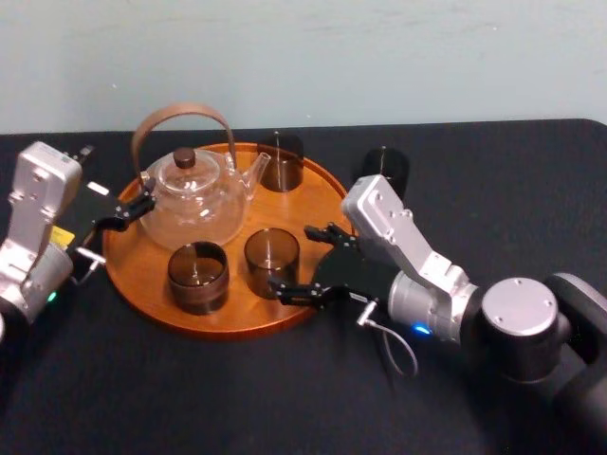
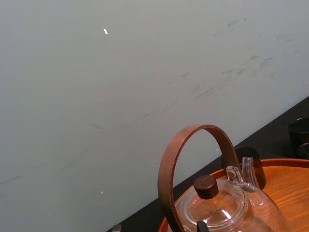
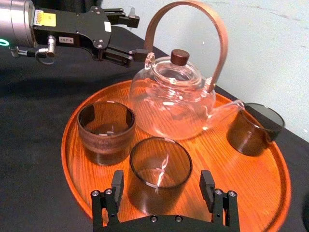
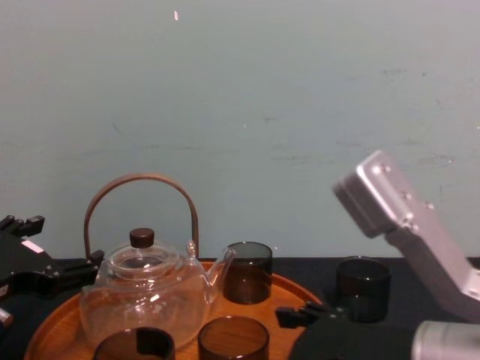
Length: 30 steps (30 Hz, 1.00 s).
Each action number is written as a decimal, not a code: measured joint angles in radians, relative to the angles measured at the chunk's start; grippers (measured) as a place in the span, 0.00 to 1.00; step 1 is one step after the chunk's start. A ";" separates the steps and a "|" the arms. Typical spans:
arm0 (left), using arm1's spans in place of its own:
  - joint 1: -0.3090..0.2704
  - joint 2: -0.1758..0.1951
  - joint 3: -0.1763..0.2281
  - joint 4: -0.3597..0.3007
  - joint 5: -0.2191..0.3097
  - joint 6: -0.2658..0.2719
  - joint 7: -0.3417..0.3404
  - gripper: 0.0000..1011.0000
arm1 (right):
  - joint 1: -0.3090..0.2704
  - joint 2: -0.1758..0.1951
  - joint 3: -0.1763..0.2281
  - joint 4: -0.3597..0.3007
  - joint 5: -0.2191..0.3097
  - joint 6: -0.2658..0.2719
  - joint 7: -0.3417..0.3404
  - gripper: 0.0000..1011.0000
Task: Pick up the glass from the table and place it on the tray.
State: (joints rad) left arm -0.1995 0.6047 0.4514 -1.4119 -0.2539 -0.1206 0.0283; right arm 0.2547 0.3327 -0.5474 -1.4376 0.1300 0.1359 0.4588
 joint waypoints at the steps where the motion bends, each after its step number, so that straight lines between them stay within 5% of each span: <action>1: 0.000 0.000 0.000 0.000 0.000 0.000 0.000 1.00 | -0.007 0.006 0.003 -0.011 0.000 0.003 -0.002 0.99; 17: 0.000 0.000 0.000 0.000 0.000 0.000 0.000 1.00 | -0.156 0.099 0.089 -0.171 0.025 0.012 -0.038 0.99; 30: 0.000 0.000 0.000 0.000 0.000 0.000 0.000 1.00 | -0.227 0.132 0.186 -0.179 0.063 -0.011 -0.076 0.99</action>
State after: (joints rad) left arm -0.1995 0.6047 0.4514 -1.4119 -0.2539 -0.1205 0.0283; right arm 0.0281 0.4647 -0.3610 -1.6161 0.1933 0.1249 0.3831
